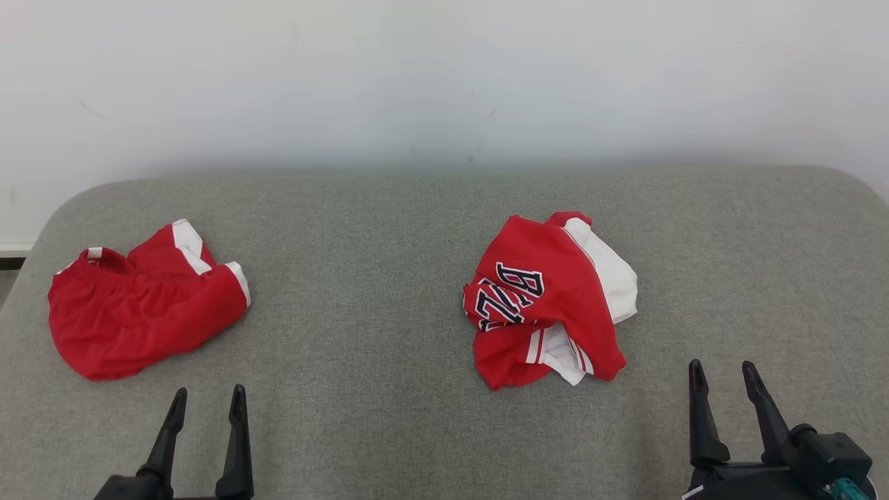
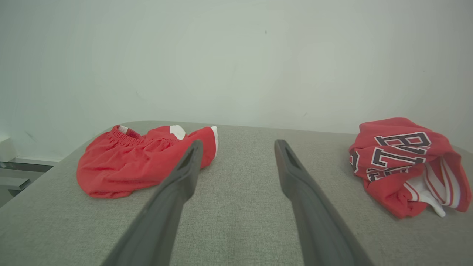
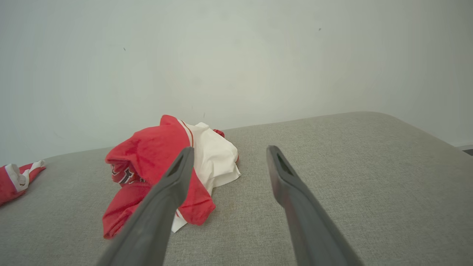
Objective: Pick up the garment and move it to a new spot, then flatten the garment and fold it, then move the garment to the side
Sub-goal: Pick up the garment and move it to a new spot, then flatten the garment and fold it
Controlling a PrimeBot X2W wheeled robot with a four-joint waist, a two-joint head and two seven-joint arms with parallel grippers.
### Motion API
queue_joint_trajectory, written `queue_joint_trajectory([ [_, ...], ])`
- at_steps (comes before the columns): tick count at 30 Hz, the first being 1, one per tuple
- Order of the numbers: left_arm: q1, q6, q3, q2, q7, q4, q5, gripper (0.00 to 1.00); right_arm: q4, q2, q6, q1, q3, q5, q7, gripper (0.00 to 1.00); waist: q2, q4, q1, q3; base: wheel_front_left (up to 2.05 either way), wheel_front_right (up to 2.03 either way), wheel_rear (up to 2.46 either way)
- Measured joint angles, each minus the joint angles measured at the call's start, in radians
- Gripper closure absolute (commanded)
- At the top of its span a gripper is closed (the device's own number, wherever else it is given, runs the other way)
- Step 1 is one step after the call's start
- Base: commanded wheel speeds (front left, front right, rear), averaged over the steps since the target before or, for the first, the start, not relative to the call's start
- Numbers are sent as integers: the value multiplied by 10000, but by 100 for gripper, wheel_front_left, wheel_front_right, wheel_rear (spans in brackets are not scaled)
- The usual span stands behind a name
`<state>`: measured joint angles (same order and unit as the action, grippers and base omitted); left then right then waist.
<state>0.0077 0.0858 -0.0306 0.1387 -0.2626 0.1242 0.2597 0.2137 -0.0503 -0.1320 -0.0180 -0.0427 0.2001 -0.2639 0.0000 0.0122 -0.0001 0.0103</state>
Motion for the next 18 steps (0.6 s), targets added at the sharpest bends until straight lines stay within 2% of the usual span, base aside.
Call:
queue_joint_trajectory([
  [18, 77, 301, 393, -360, 0, 259, -612, 0, 232, 0, 0, 33, -21, 0, 0, 0, 0, -99, 1, -32, 0, 0, 0],
])
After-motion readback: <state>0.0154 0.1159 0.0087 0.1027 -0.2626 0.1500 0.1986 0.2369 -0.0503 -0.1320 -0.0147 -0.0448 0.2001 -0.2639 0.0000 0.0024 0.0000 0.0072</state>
